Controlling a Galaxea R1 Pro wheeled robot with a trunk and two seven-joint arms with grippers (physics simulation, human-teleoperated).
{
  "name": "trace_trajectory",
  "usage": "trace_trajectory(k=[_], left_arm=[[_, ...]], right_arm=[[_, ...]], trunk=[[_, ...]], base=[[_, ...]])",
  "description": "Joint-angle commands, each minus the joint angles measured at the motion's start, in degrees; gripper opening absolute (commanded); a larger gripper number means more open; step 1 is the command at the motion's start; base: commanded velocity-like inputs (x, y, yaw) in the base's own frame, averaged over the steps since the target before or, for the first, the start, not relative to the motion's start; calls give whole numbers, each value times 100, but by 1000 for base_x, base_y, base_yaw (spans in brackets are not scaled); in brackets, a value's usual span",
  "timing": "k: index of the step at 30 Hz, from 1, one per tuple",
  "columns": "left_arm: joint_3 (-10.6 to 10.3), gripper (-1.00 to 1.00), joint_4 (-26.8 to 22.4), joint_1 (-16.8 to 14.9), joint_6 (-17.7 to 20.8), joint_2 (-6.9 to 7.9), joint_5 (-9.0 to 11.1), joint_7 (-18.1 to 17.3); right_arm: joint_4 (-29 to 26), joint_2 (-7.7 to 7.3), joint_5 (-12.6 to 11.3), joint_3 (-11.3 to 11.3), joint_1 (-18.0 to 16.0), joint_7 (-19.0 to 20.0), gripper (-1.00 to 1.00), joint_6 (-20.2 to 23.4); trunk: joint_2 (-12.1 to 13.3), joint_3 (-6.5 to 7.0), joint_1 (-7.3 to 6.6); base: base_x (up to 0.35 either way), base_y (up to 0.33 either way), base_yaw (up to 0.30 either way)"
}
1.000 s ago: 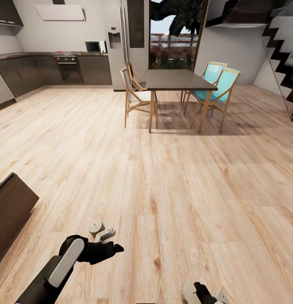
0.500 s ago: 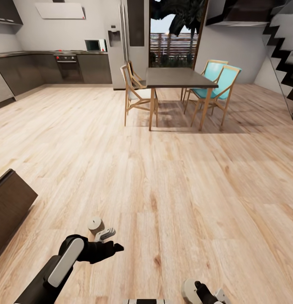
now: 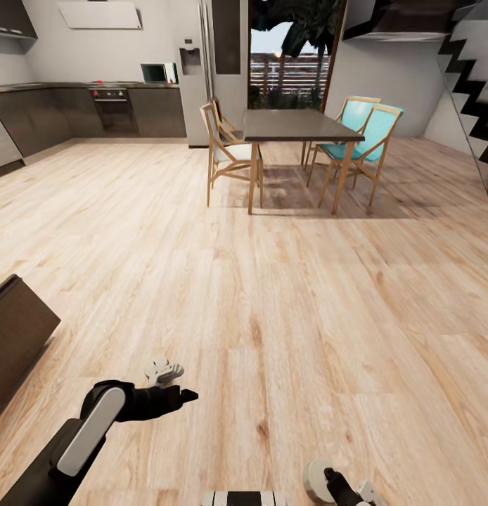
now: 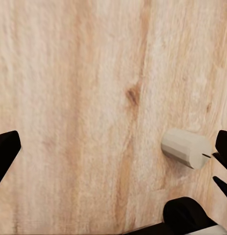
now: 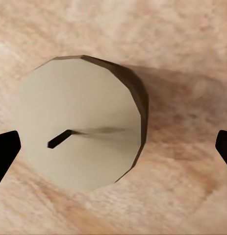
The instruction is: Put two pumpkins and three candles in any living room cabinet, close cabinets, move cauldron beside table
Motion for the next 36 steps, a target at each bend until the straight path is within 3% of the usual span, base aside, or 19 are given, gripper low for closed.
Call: trace_trajectory(k=[1, 11, 22, 36], left_arm=[[-6, 100, -24, -2, 4, 15, 63, 59], [8, 100, -48, -1, 4, 31, 66, 57], [21, 100, -30, -1, 4, 35, 73, 57], [34, 100, -21, -1, 4, 36, 67, 66]], right_arm=[[5, 0, -60, 80, -3, 25, 100, -16], [-1, 0, -67, 557, -3, 40, 100, -9], [-3, 6, -66, 903, -3, 59, 100, -1], [-3, 3, -67, 963, -3, 59, 100, -10]], trunk=[[-43, -23, 21], [-83, -41, 43], [-83, -41, 43], [-83, -41, 43]], base=[[0, 0, 0], [0, 0, 0], [19, 21, 0], [61, 39, 0]])
